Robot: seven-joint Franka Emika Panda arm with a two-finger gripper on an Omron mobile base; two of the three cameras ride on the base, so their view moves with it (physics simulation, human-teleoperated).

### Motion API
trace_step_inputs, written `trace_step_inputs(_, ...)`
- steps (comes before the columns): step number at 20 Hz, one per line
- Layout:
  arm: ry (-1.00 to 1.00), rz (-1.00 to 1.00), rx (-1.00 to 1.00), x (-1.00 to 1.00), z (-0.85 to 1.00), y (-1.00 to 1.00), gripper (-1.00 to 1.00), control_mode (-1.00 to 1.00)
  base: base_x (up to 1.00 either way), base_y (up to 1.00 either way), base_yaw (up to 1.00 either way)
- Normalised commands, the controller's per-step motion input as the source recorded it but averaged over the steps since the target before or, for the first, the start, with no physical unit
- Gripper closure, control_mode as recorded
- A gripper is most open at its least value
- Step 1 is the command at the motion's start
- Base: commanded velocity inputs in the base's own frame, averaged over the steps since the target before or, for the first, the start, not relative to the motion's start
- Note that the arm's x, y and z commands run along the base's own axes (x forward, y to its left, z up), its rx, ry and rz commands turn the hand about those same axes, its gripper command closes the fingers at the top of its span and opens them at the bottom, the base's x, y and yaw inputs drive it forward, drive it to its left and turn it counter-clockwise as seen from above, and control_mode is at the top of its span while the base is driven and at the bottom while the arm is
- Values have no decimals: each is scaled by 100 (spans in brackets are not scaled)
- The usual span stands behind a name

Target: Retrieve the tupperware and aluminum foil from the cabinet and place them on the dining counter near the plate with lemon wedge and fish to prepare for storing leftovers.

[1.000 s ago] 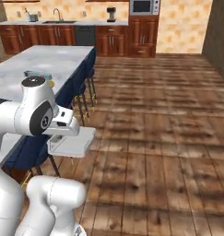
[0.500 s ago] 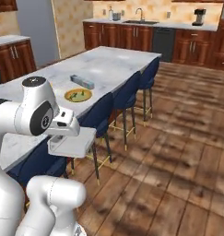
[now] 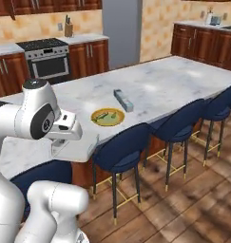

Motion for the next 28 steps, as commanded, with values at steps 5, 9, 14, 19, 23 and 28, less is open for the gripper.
trace_step_inputs(5,0,0,0,0,0,0,100,100,89,-42,71)
trace_step_inputs(9,0,0,0,0,0,0,100,100,86,-46,70)
trace_step_inputs(14,0,0,0,0,0,0,100,100,78,-53,69)
trace_step_inputs(19,0,0,0,0,0,0,100,100,63,-63,66)
trace_step_inputs(23,0,0,0,0,0,0,100,100,41,-84,59)
trace_step_inputs(28,0,3,1,9,-6,-9,100,-100,26,-56,33)
